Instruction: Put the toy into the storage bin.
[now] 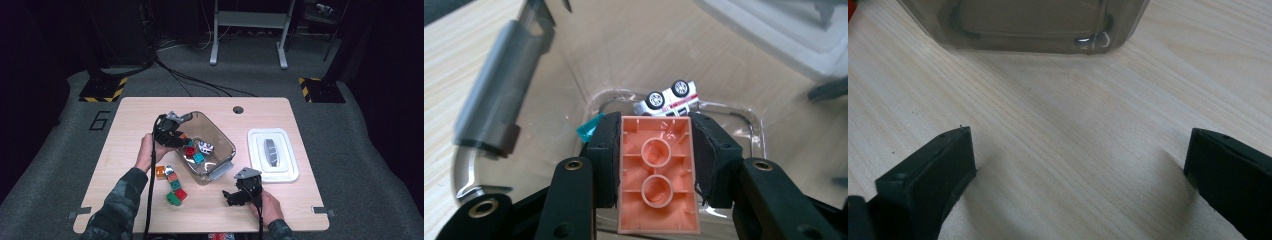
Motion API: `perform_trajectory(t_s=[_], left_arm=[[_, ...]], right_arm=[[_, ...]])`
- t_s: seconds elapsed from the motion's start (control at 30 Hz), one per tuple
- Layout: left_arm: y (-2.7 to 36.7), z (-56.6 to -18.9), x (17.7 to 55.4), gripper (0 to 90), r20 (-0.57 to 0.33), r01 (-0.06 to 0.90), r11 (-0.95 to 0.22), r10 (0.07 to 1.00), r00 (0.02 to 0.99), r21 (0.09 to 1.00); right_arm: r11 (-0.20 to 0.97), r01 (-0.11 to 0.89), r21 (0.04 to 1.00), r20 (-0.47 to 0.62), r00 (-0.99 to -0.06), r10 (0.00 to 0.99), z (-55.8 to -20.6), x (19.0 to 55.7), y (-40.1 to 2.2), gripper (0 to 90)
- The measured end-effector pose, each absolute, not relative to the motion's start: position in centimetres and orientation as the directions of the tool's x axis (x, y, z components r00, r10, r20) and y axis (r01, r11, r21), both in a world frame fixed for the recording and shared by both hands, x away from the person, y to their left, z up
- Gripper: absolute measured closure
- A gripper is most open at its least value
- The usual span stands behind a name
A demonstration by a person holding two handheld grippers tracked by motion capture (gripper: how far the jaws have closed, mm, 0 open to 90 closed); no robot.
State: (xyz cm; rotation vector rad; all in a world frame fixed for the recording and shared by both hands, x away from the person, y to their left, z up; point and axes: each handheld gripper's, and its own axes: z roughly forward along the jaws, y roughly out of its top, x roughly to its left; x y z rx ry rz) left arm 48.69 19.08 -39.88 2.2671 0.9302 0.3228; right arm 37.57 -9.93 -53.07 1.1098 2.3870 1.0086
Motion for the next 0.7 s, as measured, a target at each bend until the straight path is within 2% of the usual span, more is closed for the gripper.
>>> perform_trajectory(t_s=[0.13,0.47,0.7], left_arm=[[19.0,-40.2,48.8,57.1,-0.030,0.543,-0.533,0.695,0.718,0.648],[20.9,-38.3,46.4,24.6,-0.042,0.510,-0.471,0.704,0.709,0.719],[24.0,-37.9,44.1,15.2,-0.021,0.505,-0.442,0.737,0.676,0.742]], right_arm=[[0.449,0.536,0.715,0.006,-0.647,0.763,-53.1,37.6,-9.9,0.0],[0.451,0.535,0.715,0.003,-0.647,0.763,-53.1,37.6,-10.0,0.0],[0.451,0.535,0.715,0.003,-0.647,0.762,-53.1,37.6,-10.0,0.0]])
